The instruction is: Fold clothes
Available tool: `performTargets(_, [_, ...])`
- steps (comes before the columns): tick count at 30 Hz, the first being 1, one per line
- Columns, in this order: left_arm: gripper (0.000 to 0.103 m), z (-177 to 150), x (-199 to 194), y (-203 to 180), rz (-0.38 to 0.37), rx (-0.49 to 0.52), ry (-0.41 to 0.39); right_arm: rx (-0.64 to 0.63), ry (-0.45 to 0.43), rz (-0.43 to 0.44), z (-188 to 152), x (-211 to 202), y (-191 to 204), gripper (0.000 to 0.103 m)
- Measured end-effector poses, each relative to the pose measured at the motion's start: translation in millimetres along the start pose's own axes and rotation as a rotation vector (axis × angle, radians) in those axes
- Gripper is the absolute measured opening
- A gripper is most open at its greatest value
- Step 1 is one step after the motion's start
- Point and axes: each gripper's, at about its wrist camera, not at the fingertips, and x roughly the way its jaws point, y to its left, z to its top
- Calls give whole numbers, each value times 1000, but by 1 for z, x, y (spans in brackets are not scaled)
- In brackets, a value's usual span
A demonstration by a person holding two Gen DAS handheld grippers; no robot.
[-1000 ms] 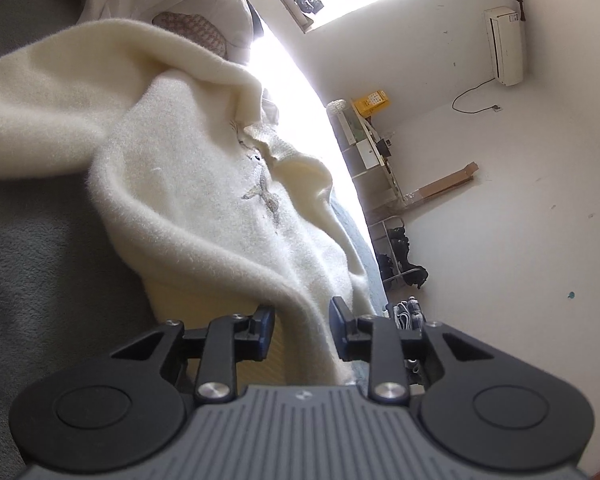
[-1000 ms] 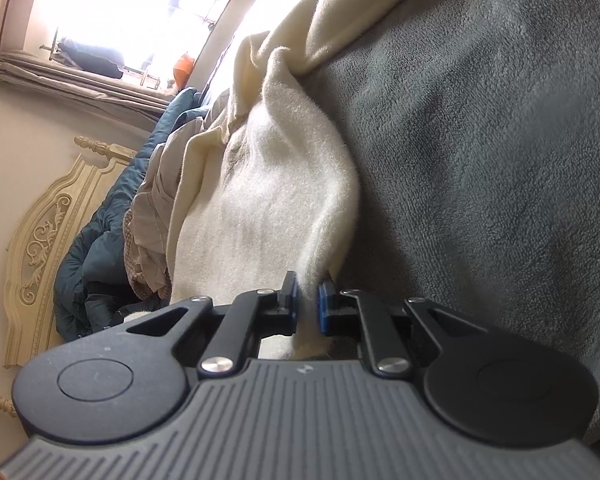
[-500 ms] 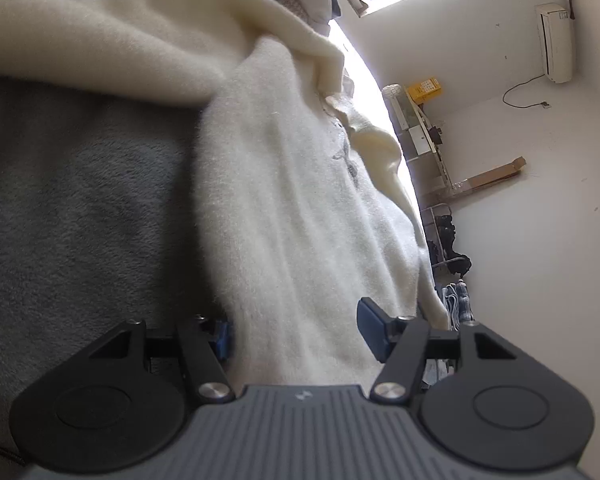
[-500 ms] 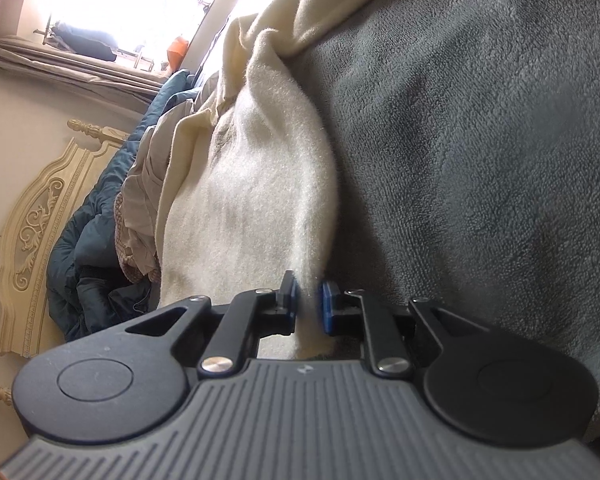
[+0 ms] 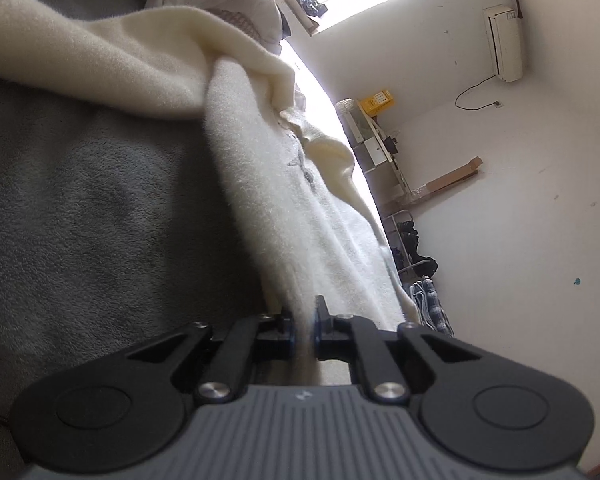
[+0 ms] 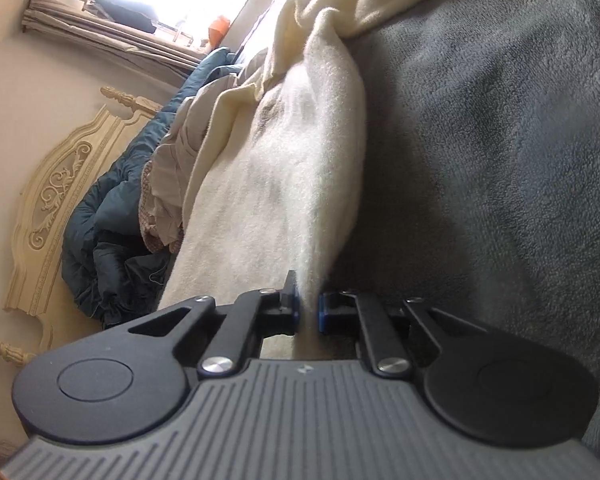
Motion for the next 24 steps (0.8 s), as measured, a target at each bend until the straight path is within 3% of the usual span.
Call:
performTargets(4, [8, 23, 11, 7, -3, -60, 32, 63, -6, 73, 10, -1, -1, 6])
performTargets(6, [8, 62, 31, -1, 16, -79, 32, 103, 6, 70, 37, 18, 0, 6])
performTargets(8, [7, 129, 42, -30, 0, -106, -25, 139, -6, 73, 84, 41, 16, 6])
performTargets(10, [7, 185, 28, -84, -50, -65, -137, 90, -75, 92, 142, 47, 66, 6])
performTargets(13, [8, 244, -7, -168, -135, 42, -306, -84, -292, 202, 215, 18, 175, 6])
performTargets(15, [8, 221, -20, -164, -122, 72, -283, -198, -372, 253, 226, -7, 225, 6])
performTargets(17, [9, 198, -33, -161, -110, 103, -260, -273, -398, 264, 221, -25, 248, 6])
performTargets(20, [8, 163, -53, -155, -92, 149, -225, -281, -380, 298, 197, -42, 231, 6])
performTargets(24, [9, 115, -79, -143, -64, 197, -174, -223, -277, 263, 143, -54, 165, 6])
